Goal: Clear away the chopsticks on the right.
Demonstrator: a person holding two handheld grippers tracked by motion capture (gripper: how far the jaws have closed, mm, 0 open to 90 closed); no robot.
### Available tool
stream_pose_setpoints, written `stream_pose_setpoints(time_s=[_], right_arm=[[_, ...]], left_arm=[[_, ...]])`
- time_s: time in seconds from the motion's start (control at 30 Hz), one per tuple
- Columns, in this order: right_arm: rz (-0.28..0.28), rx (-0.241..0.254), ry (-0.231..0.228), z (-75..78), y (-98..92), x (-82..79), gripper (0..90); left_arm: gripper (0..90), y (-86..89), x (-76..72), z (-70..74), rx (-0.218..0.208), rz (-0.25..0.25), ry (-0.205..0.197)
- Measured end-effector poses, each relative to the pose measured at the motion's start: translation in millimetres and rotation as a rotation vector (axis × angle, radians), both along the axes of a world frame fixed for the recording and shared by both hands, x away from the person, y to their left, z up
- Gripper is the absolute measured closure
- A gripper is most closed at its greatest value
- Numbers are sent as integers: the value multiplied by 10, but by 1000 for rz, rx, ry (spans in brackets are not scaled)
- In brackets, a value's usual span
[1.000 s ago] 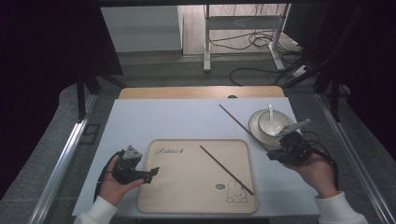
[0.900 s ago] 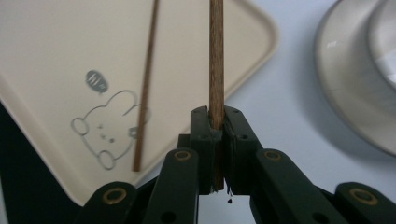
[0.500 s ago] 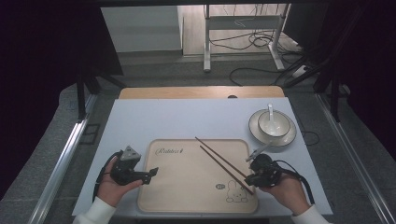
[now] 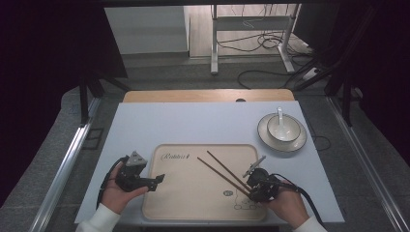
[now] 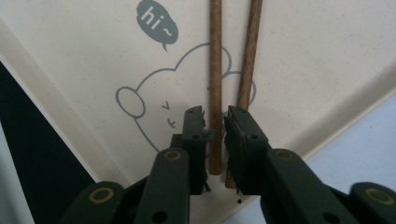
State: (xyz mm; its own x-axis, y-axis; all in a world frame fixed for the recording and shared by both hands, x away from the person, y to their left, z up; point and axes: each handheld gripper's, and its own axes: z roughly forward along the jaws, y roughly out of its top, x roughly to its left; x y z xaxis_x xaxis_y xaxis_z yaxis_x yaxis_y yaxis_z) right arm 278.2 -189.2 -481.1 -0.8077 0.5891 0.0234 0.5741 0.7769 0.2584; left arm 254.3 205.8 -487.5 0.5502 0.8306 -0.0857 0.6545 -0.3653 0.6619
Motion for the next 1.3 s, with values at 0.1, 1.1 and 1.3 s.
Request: stream_pose_setpoints(time_s=[0.1,1.1,1.3], right_arm=[[10,12,-11,12,4,-10,684],[102,208,24,-144,1555,1216,890],[36,201,31,-237,1462,1336,890]], left_arm=[[169,-1,-3,2,1,0,0],[169,80,-47,16,-12,14,-10],[169,83,-47,19,-10,15,-12]])
